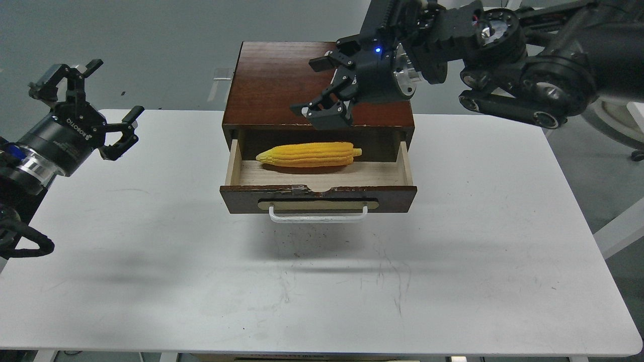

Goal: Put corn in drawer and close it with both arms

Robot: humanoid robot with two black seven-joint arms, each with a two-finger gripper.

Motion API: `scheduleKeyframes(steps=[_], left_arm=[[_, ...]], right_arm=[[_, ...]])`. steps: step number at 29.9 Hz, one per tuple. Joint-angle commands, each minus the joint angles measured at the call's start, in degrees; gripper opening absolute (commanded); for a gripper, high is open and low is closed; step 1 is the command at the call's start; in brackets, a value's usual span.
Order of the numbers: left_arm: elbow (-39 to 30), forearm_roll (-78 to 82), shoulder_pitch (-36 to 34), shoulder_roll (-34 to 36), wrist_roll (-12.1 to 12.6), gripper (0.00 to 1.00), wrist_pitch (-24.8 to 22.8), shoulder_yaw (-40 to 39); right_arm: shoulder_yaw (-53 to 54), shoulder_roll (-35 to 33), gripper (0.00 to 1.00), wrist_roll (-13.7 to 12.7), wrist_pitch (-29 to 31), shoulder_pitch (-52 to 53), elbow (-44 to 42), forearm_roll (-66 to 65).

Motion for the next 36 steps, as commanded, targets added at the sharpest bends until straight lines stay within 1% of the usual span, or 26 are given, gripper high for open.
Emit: scheduleKeyframes(steps=[1,3,5,7,10,11,14,16,18,19,21,22,26,28,30,33,36], left_arm=[[0.0,0.0,0.0,-0.3,0.0,1.00,0.0,0.0],[0.0,0.0,0.1,-0.4,0.0,1.00,0.0,0.1],[0.0,0.1,0.2,-0.7,0.0,1.00,0.0,0.2],[0.0,0.1,0.2,-0.9,0.0,1.00,0.0,0.5],[0.1,0.3,0.3,-1.0,0.0,1.00,0.0,0.5],[0.0,0.5,0.6,-1.4,0.0,1.00,0.0,0.5],[0.1,1.3,0.8,-2.2,0.0,1.00,0.0,0.5],[0.1,1.7,1.1,-2.6,0.0,1.00,0.0,0.5],[0.1,2.5,1.6,-2.9,0.0,1.00,0.0,0.2],[0.1,2.5,1.6,-3.1,0.0,1.00,0.0,0.2],[0.2,2.5,1.8,-3.4,0.0,1.00,0.0,0.2],[0.2,2.5,1.8,-3.4,0.0,1.00,0.0,0.2],[0.5,2.6,1.8,-3.6,0.0,1.00,0.0,0.2],[0.9,3.2,1.8,-3.2,0.0,1.00,0.0,0.2],[0.9,4.3,1.7,-2.5,0.0,1.00,0.0,0.0],[0.4,10.5,0.4,1.8,0.0,1.00,0.0,-0.9],[-0.4,18.0,-3.0,4.4,0.0,1.00,0.0,-2.5]], right_arm=[[4.9,-8.1,0.95,0.0,0.1,-1.6,1.0,11.2],[6.7,-10.7,0.95,0.0,0.1,-3.8,1.1,14.6],[10.4,-14.4,0.95,0.0,0.1,-8.7,1.0,19.4],[17.9,-19.2,0.96,0.0,0.1,-16.8,0.8,24.8],[24.2,-22.1,0.96,0.0,0.0,-24.4,0.3,28.9],[28.8,-22.9,0.96,0.0,0.1,-29.7,0.1,31.8],[38.9,-23.1,0.96,0.0,0.2,-42.6,0.2,38.5],[42.8,-23.0,0.96,0.0,0.3,-47.0,0.4,40.8],[49.2,-22.2,0.96,0.0,0.7,-54.7,0.1,45.6],[50.5,-21.8,0.96,0.0,1.2,-56.3,0.0,46.9],[54.2,-19.4,0.96,0.0,4.5,-61.5,-0.5,51.6],[54.2,-19.4,0.96,0.0,4.5,-61.5,-0.5,51.6],[56.6,-16.0,0.96,0.0,11.2,-66.8,-5.5,54.2],[56.6,-14.7,0.96,0.0,12.7,-68.1,-7.1,54.2],[56.5,-14.4,0.96,0.0,12.9,-68.7,-7.2,54.2],[56.4,-14.4,0.96,0.0,13.3,-69.4,-7.2,54.1],[56.4,-14.5,0.97,0.0,13.3,-69.3,-7.3,54.1]])
